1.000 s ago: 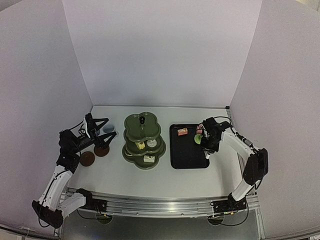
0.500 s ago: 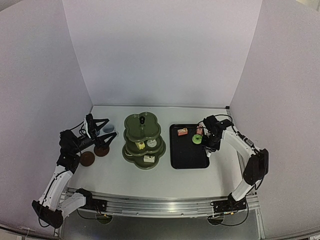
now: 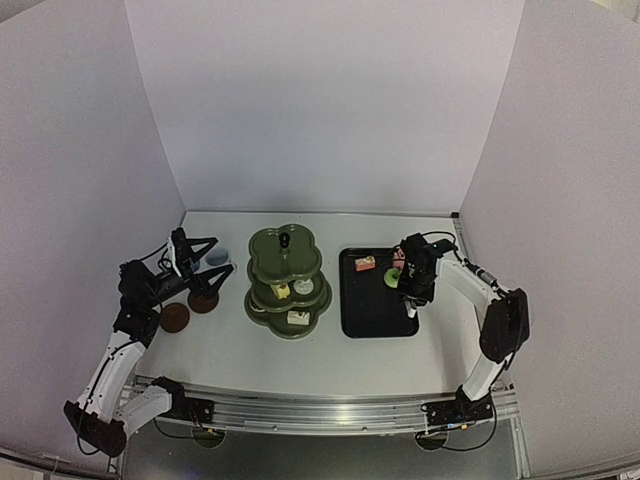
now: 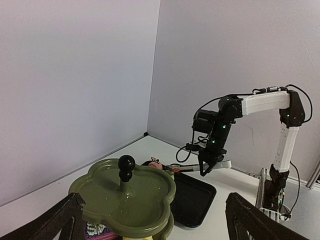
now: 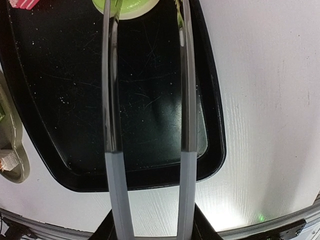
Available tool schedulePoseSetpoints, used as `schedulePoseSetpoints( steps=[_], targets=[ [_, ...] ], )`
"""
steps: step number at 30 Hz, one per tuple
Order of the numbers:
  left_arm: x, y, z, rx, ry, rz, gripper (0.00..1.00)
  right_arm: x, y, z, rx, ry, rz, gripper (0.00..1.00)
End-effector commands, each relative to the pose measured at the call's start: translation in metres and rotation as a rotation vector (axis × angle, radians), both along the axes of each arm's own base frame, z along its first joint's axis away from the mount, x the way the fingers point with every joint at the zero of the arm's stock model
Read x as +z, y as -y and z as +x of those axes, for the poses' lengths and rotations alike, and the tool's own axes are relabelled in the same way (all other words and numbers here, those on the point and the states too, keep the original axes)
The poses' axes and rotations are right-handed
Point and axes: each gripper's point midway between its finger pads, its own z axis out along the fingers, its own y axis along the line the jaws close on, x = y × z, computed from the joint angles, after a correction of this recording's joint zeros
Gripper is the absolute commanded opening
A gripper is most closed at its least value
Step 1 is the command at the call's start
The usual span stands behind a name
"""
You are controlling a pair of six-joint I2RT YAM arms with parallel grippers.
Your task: Serve the afternoon tea
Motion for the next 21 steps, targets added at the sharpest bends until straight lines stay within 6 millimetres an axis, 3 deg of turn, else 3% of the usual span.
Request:
schedulePoseSetpoints(
  steps=[1, 6, 13, 17, 21],
  targets=[
    [0.001, -0.003, -0.002, 0.021, 0.013, 0.008, 1.00, 0.000, 0.001, 0.003, 0.007, 0.008, 0.001, 0.36],
    [0.001, -0.003, 0.000, 0.021, 0.016, 0.008, 1.00, -0.006, -0.001, 0.002, 0.014, -0.008, 0.011, 0.33],
    [0.001, -0.004, -0.001, 0.028, 0.019, 0.006, 1.00, 0.000, -0.018, 0.000, 0.021, -0.017, 0.113, 0.13],
    [0.000, -0.005, -0.001, 0.031, 0.017, 0.006, 1.00, 0.016, -0.018, -0.001, 0.024, 0.023, 0.131, 0.00],
    [-0.001, -0.005, 0.000, 0.036, 0.018, 0.009, 0.99, 0.045, -0.016, -0.001, 0.029, 0.105, 0.151, 0.00]
  ],
)
